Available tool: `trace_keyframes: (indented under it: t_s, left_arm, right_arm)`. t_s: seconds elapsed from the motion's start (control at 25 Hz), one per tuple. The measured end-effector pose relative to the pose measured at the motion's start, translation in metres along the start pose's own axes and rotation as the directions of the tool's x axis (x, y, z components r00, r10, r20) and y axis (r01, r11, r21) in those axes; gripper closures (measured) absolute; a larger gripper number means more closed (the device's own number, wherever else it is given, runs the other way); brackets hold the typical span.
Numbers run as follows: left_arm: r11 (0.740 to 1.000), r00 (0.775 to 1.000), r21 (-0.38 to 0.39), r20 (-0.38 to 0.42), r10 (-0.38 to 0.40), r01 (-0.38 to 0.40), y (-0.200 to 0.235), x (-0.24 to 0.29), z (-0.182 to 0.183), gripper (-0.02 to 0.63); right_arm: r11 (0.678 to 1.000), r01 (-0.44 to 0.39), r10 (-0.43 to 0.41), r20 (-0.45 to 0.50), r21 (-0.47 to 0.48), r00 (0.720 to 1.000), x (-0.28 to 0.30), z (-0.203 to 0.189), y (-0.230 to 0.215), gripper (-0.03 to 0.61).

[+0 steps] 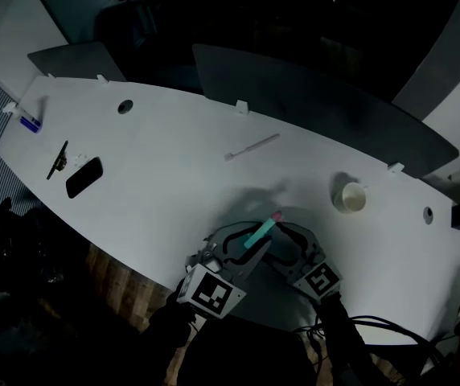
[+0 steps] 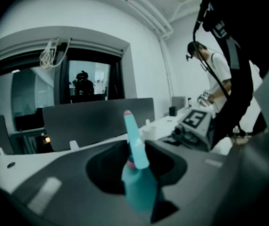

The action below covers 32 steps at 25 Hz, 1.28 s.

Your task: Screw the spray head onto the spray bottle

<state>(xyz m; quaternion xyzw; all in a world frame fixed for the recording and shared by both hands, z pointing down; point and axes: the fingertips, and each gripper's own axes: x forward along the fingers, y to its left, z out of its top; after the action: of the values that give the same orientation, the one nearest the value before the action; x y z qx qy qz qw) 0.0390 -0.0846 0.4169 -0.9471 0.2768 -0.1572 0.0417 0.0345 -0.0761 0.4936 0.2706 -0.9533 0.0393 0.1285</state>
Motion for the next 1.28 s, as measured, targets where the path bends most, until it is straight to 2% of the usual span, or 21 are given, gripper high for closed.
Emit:
trace_keyframes:
  t_s: [0.08,0.16,0.24,0.32,0.44,0.52,0.6,0.8,0.96,1.04,1.12,1.16,1.2,1.28]
  left_arm:
    - [0.997,0.997,-0.026,0.026,0.071,-0.070,0.001,0.001,0.001,0.497]
    - [0.990,0.990,-0.056,0.048,0.132,-0.129,0.003,0.001,0.002,0.497]
    - [0.986,0.986,-0.068,0.057,0.154,-0.150,0.003,0.001,0.003,0.497]
    - [0.992,0.993,-0.056,0.049,0.112,-0.109,0.003,0.001,0.003,0.497]
    - [0.999,0.999,0.027,-0.029,-0.018,0.019,0.000,0.000,-0.002,0.497]
    - [0.993,0.993,0.056,-0.057,-0.103,0.106,-0.003,0.002,-0.003,0.497]
    - [0.985,0.986,0.058,-0.047,-0.159,0.162,-0.005,0.003,-0.001,0.497]
    - [0.977,0.977,0.018,0.009,-0.212,0.212,-0.009,-0.001,0.000,0.497]
    - [0.960,0.960,0.011,-0.016,-0.281,0.281,-0.006,-0.001,-0.004,0.497]
    - [0.970,0.970,0.000,0.004,-0.244,0.244,-0.003,-0.001,-0.001,0.499]
    - [0.987,0.987,-0.029,0.037,-0.154,0.155,0.002,-0.001,0.001,0.499]
    - [0.993,0.994,-0.051,0.048,-0.103,0.105,0.005,-0.001,0.001,0.499]
    - [0.996,0.997,-0.070,0.054,-0.052,0.056,0.007,0.000,0.002,0.500]
    - [0.995,0.997,-0.095,0.058,0.044,-0.038,0.009,0.002,0.003,0.502]
  right_arm:
    - [0.984,0.159,-0.164,0.046,0.084,0.985,-0.002,0.002,0.004,0.284]
    - [0.952,0.281,-0.288,0.044,0.123,0.957,0.005,0.000,0.003,0.284]
    - [0.936,0.322,-0.332,0.053,0.142,0.942,0.009,0.001,0.001,0.285]
    - [0.958,0.249,-0.260,0.061,0.138,0.964,0.010,0.002,0.000,0.286]
    - [0.994,0.029,-0.035,0.050,0.105,0.998,0.012,0.003,0.001,0.290]
    - [0.990,-0.120,0.117,0.035,0.077,0.992,0.012,0.003,0.000,0.290]
    - [0.975,-0.217,0.217,0.011,0.049,0.976,0.011,0.003,-0.001,0.290]
    - [0.958,-0.285,0.285,0.007,0.024,0.959,0.009,0.001,0.002,0.290]
    - [0.944,-0.328,0.328,-0.014,0.027,0.945,0.011,0.001,0.002,0.290]
    - [0.966,-0.257,0.257,-0.017,0.023,0.966,0.011,0.001,-0.001,0.288]
    - [0.997,-0.078,0.078,0.015,0.018,0.997,0.004,0.004,-0.006,0.288]
    - [0.999,0.034,-0.036,0.043,0.028,0.998,-0.002,0.007,-0.007,0.288]
    - [0.989,0.139,-0.141,0.066,0.046,0.988,-0.007,0.008,-0.007,0.288]
    - [0.954,0.295,-0.298,0.053,0.057,0.953,-0.007,0.004,-0.002,0.288]
